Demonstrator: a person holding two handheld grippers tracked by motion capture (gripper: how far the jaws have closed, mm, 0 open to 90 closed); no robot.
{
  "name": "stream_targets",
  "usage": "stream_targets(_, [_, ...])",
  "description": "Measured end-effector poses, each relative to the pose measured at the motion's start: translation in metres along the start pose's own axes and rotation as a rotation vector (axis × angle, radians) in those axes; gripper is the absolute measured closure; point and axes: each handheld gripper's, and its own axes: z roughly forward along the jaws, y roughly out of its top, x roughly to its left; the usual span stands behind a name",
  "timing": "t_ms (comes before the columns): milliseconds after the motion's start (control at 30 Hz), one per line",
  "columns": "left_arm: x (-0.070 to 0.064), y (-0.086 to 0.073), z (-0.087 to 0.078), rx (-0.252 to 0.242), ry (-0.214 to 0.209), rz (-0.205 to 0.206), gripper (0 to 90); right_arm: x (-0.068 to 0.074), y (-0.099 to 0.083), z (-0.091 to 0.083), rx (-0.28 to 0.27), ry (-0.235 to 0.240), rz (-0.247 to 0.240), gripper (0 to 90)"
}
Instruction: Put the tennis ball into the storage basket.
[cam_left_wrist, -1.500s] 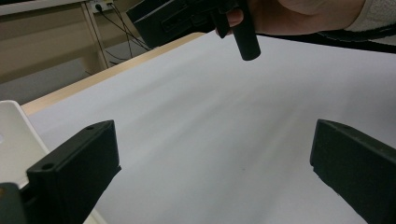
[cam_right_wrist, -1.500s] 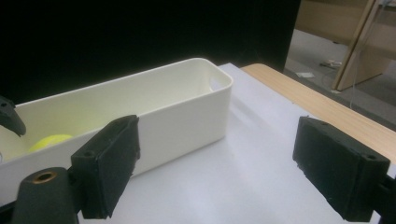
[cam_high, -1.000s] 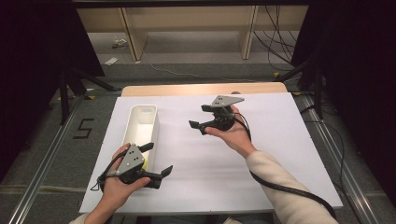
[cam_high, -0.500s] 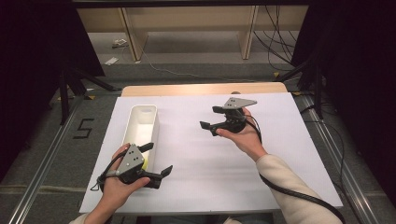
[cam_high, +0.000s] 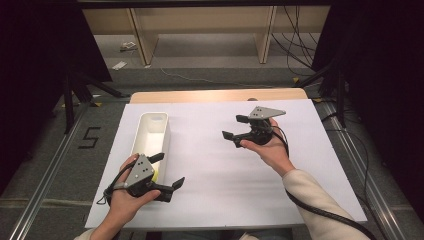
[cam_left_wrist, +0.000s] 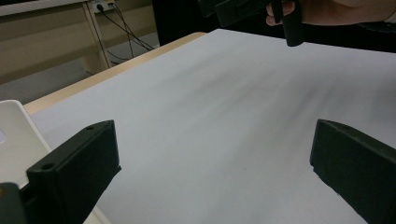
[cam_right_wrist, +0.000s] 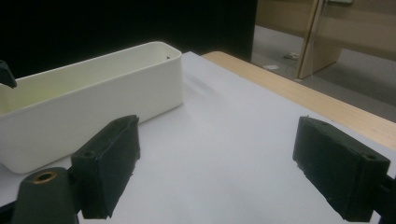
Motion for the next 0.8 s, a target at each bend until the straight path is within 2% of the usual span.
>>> stream_targets(800, [0.000,0.000,0.000,-0.001,0.002,-0.004,0.8,-0.004,-0.013,-0.043,-0.015,-0.053,0.008,15.4])
